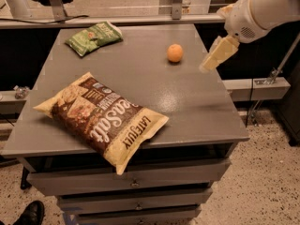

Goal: Move orange near brown chip bag

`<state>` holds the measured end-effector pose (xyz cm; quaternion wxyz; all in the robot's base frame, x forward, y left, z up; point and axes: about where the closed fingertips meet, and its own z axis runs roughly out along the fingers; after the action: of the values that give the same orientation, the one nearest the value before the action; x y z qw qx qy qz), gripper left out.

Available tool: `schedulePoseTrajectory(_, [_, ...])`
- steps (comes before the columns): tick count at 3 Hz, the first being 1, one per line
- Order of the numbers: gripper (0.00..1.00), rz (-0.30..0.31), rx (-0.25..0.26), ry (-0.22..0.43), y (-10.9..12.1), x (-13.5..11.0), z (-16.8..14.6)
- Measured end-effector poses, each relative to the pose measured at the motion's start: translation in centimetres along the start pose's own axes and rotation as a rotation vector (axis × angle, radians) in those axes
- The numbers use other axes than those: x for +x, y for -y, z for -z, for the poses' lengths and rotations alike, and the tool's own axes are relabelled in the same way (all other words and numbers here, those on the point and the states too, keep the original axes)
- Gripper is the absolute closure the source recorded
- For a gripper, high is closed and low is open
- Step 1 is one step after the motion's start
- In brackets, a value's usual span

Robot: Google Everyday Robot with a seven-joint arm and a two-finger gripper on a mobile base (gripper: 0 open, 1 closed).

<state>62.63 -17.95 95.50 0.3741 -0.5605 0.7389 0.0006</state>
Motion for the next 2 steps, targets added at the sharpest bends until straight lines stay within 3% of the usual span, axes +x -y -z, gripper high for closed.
schedulePoseTrajectory(1, [0.00, -0.093, 0.005, 0.138, 2.21, -0.65, -4.57])
schedulePoseTrajectory(2, [0.00, -0.093, 0.005, 0.138, 2.20, -0.65, -4.58])
